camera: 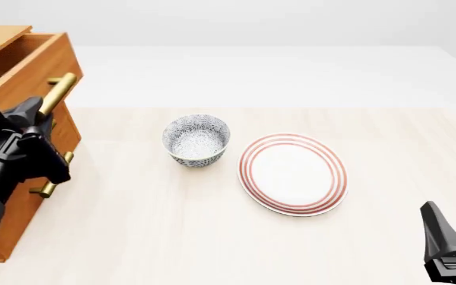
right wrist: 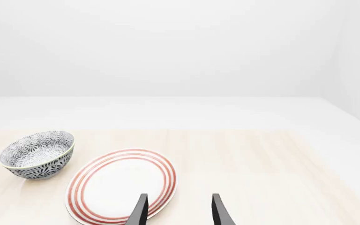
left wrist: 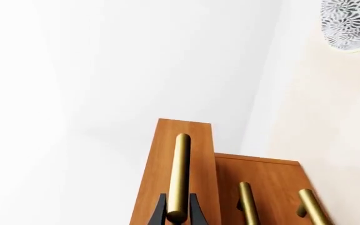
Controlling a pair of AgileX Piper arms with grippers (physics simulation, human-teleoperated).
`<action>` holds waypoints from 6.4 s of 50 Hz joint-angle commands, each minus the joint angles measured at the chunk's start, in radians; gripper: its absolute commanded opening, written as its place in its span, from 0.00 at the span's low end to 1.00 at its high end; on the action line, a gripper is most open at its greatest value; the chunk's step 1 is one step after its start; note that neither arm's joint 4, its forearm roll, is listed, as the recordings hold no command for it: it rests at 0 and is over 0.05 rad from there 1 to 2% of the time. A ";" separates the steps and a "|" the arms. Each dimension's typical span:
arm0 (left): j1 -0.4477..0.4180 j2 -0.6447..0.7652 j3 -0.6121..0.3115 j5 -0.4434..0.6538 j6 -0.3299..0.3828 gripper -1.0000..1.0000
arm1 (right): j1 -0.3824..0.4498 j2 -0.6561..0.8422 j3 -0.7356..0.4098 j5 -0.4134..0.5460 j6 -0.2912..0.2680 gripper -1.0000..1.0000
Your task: Open the top drawer of the cabinet.
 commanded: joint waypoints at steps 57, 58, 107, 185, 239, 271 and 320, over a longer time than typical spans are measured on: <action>-0.255 0.006 0.047 -0.001 -0.012 0.00 | 0.000 -0.001 0.001 -0.001 0.000 1.00; -0.257 0.011 0.053 -0.012 -0.006 0.00 | 0.000 -0.001 0.001 -0.001 0.000 1.00; -0.356 -0.307 0.052 0.287 -0.212 1.00 | 0.000 -0.001 0.001 -0.001 0.000 1.00; -0.063 -0.341 -0.611 1.281 -1.294 1.00 | 0.000 -0.001 0.001 -0.001 0.000 1.00; 0.015 -0.068 -0.984 1.690 -1.428 1.00 | 0.000 -0.001 0.001 -0.001 0.000 1.00; -0.007 -0.028 -0.934 1.611 -1.500 1.00 | 0.000 -0.001 0.001 -0.001 0.000 1.00; -0.062 0.053 -0.805 1.465 -1.557 1.00 | 0.000 -0.001 0.001 -0.001 0.000 1.00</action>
